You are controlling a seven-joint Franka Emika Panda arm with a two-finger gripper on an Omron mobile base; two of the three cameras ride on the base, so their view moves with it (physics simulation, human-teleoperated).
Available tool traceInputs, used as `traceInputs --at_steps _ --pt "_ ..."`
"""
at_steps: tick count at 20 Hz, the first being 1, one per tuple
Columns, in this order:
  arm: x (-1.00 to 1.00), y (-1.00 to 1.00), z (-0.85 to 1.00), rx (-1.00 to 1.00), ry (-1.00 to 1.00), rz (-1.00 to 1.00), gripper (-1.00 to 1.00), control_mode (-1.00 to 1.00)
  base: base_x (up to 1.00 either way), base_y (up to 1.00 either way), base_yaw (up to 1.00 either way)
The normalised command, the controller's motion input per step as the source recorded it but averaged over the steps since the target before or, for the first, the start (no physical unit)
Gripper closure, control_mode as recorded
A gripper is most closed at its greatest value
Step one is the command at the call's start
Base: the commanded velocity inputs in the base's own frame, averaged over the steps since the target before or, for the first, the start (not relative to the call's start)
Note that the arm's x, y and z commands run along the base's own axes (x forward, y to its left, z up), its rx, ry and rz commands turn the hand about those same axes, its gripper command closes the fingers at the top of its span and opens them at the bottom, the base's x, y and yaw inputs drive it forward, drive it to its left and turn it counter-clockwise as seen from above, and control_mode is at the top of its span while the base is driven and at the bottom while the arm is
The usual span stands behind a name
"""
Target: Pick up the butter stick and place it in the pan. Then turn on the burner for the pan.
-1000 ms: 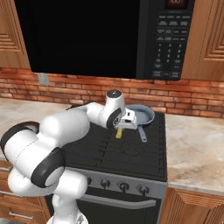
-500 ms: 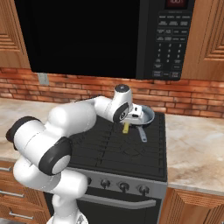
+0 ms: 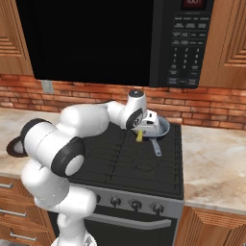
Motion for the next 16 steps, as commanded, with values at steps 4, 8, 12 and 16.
traceInputs --at_steps 4,8,12,16 --pt "0.3 -0.01 0.0 0.0 0.0 0.03 1.0 -1.0 0.0 0.0 0.0" --pt "0.27 -0.02 0.0 0.0 0.0 0.03 1.0 -1.0 0.0 0.0 0.0" --pt "0.24 -0.02 -0.03 0.0 0.0 0.03 1.0 -1.0 0.0 0.0 0.0" --pt "0.22 -0.11 -0.08 0.0 0.0 0.02 1.0 -1.0 0.0 0.0 0.0"
